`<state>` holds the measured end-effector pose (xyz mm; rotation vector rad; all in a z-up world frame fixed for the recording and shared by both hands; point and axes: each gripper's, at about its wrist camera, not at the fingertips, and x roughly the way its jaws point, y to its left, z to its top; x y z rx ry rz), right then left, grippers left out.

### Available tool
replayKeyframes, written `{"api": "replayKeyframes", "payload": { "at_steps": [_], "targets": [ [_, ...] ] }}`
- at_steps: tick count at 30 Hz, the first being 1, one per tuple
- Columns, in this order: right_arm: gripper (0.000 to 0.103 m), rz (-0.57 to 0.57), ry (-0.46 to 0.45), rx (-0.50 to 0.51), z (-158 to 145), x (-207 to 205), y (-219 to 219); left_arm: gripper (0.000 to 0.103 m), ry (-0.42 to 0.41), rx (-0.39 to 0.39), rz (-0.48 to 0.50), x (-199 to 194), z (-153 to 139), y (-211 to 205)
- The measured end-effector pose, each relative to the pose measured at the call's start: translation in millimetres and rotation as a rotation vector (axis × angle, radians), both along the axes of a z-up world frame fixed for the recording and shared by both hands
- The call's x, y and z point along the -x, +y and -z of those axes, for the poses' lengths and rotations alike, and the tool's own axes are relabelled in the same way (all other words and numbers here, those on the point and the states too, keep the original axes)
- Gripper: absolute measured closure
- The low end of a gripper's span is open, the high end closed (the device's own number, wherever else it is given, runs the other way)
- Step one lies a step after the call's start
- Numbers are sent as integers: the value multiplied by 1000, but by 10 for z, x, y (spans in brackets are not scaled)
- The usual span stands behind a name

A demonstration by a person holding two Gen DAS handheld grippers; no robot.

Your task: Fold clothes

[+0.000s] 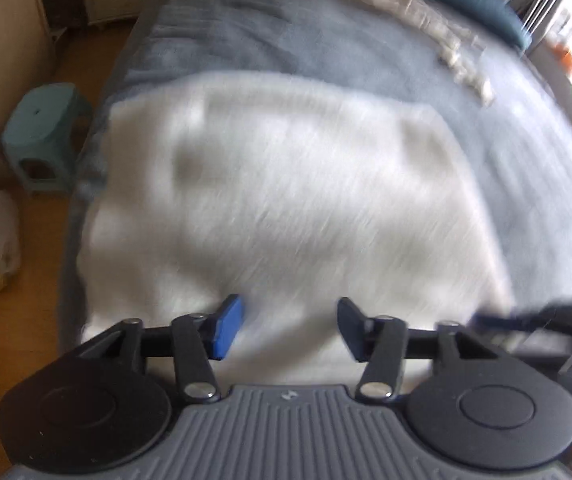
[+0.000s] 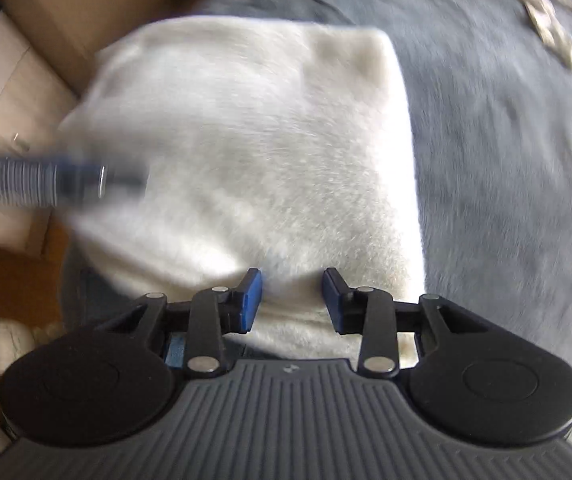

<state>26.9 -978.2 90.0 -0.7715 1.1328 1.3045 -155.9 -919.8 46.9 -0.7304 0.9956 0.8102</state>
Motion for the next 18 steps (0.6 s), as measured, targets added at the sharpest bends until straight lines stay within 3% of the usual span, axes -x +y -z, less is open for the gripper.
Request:
{"api": "replayKeyframes", "payload": {
  "at_steps": [3, 5, 7, 9, 11, 13, 15, 18],
  "targets": [
    [70, 23, 17, -24, -169, -38, -72, 44, -40, -52, -8, 172, -152, -154],
    [70, 4, 9, -51, -247, -28, -193, 44, -16, -52, -11, 215, -69, -238],
    [70, 32, 17, -6, -13, -63, -203, 42, 11, -51, -26, 182, 58, -288],
    [70, 63, 27, 34, 193, -98, -217, 45, 22, -62, -39, 168, -15, -324],
    [69, 92, 45, 17, 27, -94, -346, 45, 37, -97, -54, 188, -219, -420],
    [65, 93, 59, -11, -203, -68, -516, 37, 54, -113, -85, 209, -437, -555],
    [50, 91, 68, -30, -382, -28, -693, 25, 71, -117, -122, 223, -646, -695],
    [39, 82, 74, -56, -579, 53, -931, 14, 86, -106, -196, 244, -939, -872]
  ]
}}
